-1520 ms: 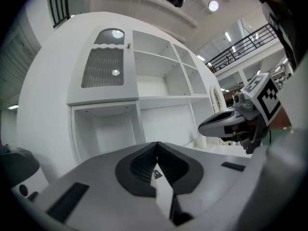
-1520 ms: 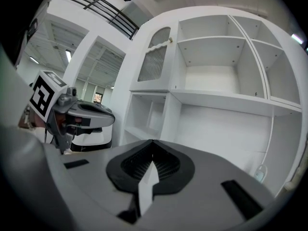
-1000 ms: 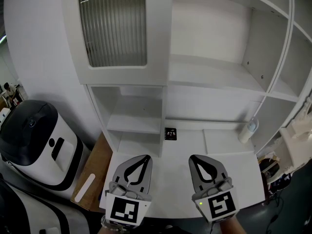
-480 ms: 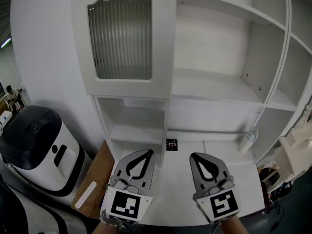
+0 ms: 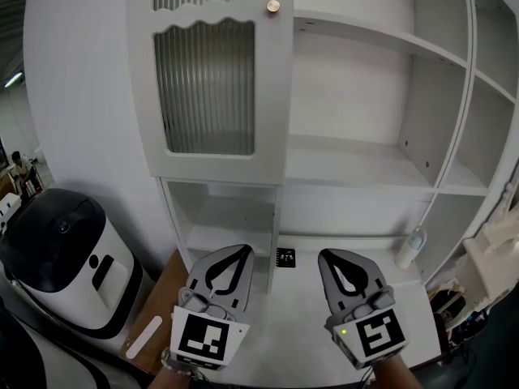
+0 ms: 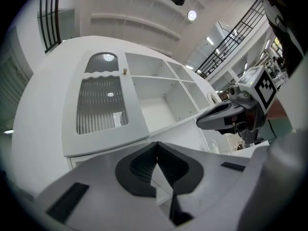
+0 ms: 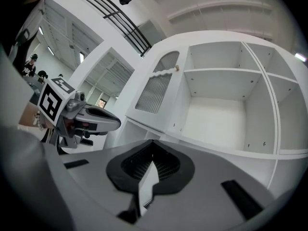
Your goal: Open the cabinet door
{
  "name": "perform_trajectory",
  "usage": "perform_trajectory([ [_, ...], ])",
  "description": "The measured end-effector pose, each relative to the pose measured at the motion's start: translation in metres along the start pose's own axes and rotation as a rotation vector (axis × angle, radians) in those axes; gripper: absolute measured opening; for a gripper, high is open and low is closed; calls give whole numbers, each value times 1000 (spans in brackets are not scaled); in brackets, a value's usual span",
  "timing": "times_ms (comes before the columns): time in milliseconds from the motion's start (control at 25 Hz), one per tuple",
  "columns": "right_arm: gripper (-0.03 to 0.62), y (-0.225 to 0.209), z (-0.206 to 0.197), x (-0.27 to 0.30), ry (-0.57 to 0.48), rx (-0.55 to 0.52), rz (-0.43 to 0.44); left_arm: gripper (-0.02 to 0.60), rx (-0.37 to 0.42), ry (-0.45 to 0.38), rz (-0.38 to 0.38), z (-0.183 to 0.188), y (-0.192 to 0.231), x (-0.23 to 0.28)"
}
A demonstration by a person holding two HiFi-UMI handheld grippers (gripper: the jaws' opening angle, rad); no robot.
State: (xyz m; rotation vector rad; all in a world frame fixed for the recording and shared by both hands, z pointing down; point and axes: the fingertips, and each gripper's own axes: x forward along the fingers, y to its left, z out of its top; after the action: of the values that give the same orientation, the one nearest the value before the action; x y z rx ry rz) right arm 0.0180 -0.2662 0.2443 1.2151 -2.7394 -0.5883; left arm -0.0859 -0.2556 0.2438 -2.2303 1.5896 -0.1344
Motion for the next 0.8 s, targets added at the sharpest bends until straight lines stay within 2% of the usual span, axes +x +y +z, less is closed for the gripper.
perform_trajectory([
  [360, 2, -11, 25, 6, -40, -23, -3, -2, 70, -53, 4, 29, 16, 10],
  [800, 2, -18, 55, 17, -97, -50, 6, -2, 115, -127, 10, 66, 28, 27],
])
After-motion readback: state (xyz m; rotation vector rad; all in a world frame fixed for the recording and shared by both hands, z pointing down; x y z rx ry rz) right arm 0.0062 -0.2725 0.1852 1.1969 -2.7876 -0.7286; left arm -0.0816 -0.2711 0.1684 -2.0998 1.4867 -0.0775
